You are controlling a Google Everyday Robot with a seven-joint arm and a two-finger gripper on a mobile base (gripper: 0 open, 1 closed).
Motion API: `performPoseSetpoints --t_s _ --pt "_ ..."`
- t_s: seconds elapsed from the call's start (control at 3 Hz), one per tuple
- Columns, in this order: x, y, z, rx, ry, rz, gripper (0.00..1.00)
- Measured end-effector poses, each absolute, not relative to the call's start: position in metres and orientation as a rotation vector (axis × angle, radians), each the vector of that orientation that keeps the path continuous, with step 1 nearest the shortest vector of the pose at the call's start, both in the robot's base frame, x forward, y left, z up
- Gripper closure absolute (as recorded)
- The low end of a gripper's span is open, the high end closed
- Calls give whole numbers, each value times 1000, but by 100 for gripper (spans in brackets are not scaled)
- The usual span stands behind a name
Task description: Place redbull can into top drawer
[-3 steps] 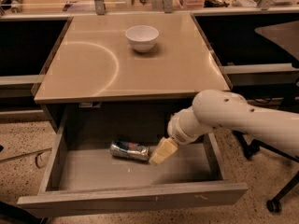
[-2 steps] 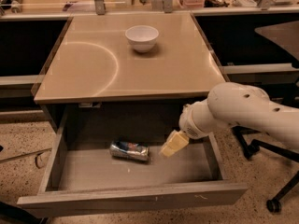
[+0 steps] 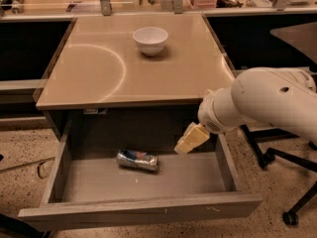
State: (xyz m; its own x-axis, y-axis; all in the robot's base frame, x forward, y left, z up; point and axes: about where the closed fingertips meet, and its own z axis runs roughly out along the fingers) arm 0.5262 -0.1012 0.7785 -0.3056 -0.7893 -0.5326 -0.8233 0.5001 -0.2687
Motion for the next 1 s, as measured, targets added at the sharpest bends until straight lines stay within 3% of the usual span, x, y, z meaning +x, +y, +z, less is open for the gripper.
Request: performPoseSetpoints --t_s 1.0 --pt "538 -72 850 -1422 2023 -78 0"
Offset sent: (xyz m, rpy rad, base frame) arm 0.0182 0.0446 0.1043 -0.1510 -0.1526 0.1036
